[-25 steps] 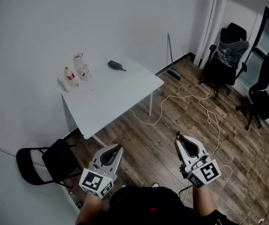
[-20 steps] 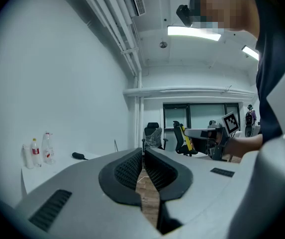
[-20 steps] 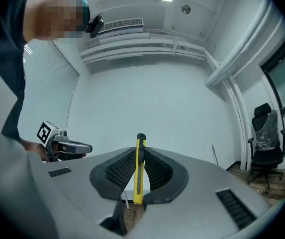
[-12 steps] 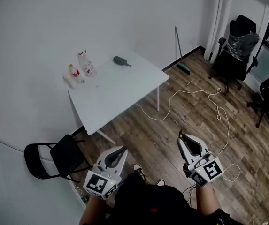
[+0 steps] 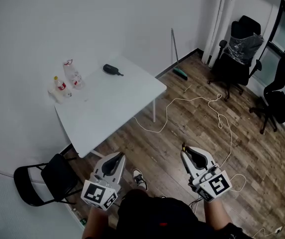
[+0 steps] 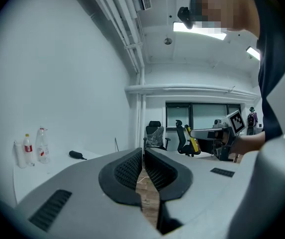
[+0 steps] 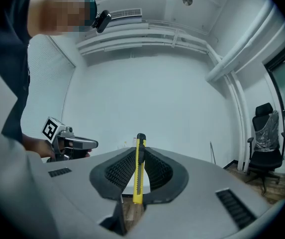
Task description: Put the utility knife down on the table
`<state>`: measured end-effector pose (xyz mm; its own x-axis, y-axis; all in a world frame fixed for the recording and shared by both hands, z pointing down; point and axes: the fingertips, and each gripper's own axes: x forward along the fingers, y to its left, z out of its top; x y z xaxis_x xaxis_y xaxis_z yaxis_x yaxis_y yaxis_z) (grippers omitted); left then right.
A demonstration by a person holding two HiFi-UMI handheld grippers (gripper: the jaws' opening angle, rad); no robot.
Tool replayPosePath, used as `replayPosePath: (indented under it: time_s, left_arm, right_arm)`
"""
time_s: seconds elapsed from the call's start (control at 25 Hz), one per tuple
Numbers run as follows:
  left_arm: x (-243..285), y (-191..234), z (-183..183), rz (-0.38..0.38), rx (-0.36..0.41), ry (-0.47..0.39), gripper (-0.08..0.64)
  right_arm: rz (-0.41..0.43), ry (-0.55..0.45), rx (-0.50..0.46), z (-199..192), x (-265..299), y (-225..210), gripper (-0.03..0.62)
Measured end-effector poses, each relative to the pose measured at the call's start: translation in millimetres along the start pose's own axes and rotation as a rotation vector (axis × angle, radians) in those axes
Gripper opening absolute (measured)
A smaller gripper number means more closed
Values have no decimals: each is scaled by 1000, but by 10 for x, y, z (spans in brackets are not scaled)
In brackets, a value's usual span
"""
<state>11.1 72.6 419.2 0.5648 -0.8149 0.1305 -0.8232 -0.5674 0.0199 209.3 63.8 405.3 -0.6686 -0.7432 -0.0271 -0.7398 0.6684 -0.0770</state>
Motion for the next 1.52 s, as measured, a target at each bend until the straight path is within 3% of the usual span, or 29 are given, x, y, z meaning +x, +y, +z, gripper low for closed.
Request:
replayPosePath:
  time_s: [0.24,0.6,0.84,1.2,1.52]
  left_arm:
    - [409,662,17,7,-31,-33,35]
    - [694,2246,30,53,-57,-36,35]
    - [775,2920,22,105,-63,-27,35]
    - [830,3357,-98,238,-120,-16,35]
    - [1151,3446,-89,437,-183,-25,35]
  right_arm:
    - [-1,33,-12,-38,720,-241,64]
    - [62,73,-77,-5,2452,-205,65]
    - [116,125,-73,-108,3184,-102,64]
    - [234,177,-140,-275,3964,-374,65]
    - [396,215,-120,-450,4554,-890,65]
